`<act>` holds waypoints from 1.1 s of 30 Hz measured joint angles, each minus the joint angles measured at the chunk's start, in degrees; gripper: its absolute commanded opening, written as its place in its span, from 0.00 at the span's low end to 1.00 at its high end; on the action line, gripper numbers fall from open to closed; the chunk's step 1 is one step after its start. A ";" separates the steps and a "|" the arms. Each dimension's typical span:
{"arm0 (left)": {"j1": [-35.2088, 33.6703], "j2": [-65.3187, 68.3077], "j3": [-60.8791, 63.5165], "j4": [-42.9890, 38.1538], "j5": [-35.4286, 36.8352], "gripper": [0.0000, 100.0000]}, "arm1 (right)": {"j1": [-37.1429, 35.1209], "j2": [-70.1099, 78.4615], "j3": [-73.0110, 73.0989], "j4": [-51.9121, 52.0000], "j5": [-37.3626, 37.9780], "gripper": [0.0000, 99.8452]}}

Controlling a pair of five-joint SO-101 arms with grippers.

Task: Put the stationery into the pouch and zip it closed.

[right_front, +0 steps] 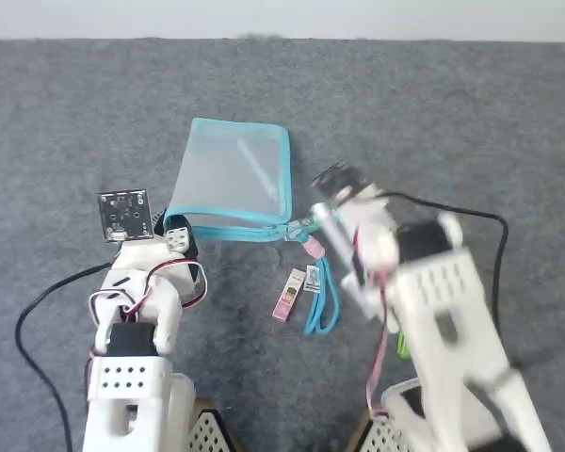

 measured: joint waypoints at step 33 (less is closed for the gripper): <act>0.00 0.00 0.00 0.00 0.00 0.01 | -15.47 44.04 -35.25 8.26 -0.09 0.01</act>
